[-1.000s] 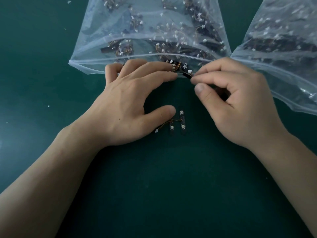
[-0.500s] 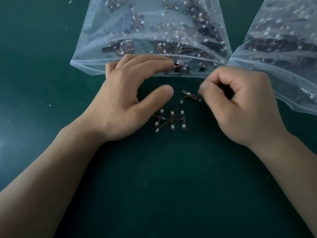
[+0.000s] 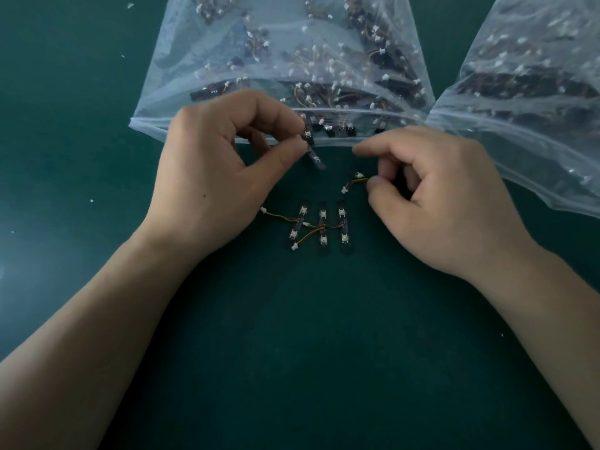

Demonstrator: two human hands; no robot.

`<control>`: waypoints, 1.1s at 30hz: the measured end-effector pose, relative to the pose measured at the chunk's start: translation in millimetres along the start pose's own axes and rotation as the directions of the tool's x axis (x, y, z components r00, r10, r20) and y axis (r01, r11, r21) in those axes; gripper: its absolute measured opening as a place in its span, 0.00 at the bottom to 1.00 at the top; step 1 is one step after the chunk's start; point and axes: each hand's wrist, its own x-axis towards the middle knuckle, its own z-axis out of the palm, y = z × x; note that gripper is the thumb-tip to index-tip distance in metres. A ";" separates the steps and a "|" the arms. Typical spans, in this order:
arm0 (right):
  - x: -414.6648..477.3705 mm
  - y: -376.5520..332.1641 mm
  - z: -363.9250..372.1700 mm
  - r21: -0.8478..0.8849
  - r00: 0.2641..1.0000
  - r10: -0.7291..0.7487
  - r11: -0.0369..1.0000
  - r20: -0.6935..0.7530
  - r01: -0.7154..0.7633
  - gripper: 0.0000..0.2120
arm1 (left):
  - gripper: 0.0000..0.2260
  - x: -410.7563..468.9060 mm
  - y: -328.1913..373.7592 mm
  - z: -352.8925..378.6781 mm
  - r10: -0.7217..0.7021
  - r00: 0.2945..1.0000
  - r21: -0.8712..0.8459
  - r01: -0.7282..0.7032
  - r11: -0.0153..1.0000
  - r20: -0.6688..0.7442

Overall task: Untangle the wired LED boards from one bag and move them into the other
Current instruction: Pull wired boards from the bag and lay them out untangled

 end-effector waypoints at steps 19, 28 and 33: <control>-1.4 4.3 -16.0 0.111 0.988 -0.046 0.993 0.145 0.030 0.08 | 0.03 -0.6 -5.3 0.1 0.098 0.995 -0.060 -0.096 0.994 0.020; -2.3 10.0 -14.1 0.196 0.978 -0.127 0.976 0.167 0.093 0.05 | 0.04 -1.8 -5.4 -1.0 0.109 0.989 -0.240 -0.083 0.967 0.097; -3.7 12.3 -14.4 0.393 0.994 -0.099 0.917 0.054 0.070 0.11 | 0.06 -6.4 1.7 2.3 0.118 0.987 -0.359 -0.072 0.931 0.108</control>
